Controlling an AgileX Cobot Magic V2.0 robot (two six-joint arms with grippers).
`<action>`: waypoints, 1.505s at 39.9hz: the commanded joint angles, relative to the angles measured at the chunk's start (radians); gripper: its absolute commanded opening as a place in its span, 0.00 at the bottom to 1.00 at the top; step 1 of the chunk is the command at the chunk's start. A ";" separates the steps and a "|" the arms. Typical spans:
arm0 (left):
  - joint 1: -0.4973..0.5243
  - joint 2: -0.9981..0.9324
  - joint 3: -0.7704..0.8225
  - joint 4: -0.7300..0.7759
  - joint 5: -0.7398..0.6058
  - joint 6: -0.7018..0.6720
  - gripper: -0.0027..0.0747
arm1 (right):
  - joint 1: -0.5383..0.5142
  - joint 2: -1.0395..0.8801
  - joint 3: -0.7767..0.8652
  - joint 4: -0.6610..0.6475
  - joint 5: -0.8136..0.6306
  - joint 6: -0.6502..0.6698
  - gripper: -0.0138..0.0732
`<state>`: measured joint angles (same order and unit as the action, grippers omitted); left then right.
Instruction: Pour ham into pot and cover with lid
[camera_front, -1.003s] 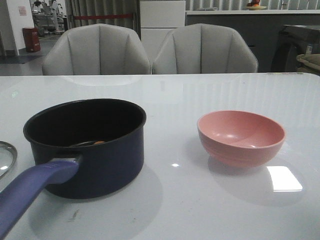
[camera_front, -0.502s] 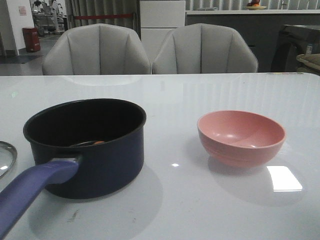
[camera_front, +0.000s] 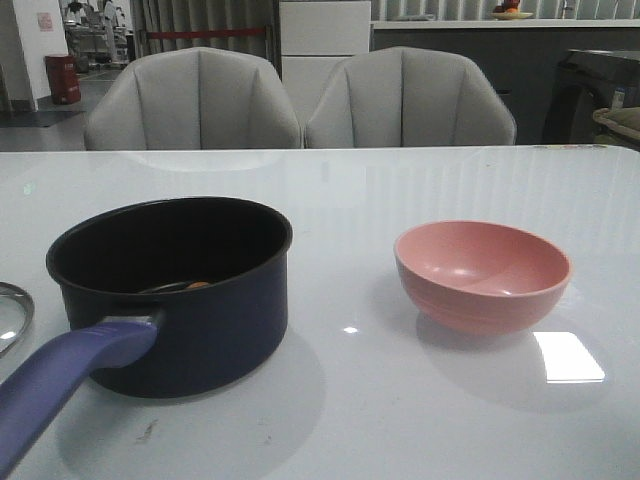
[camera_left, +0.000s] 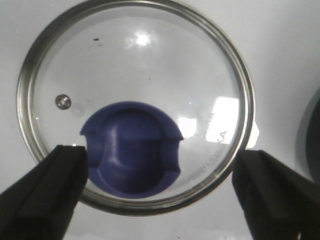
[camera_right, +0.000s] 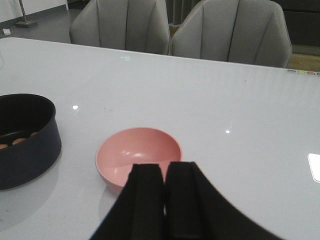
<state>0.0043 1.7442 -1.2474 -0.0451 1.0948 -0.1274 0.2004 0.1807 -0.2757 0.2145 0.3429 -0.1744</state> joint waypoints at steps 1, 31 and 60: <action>0.023 -0.041 -0.031 -0.016 0.003 -0.019 0.83 | 0.000 0.009 -0.025 0.006 -0.075 -0.009 0.33; 0.025 0.071 -0.032 -0.027 -0.003 -0.008 0.83 | 0.000 0.009 -0.025 0.006 -0.075 -0.009 0.33; 0.025 0.110 -0.032 -0.027 0.011 0.006 0.36 | 0.000 0.009 -0.025 0.006 -0.075 -0.009 0.33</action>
<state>0.0320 1.8864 -1.2615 -0.0669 1.0841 -0.1169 0.2004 0.1807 -0.2757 0.2145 0.3429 -0.1744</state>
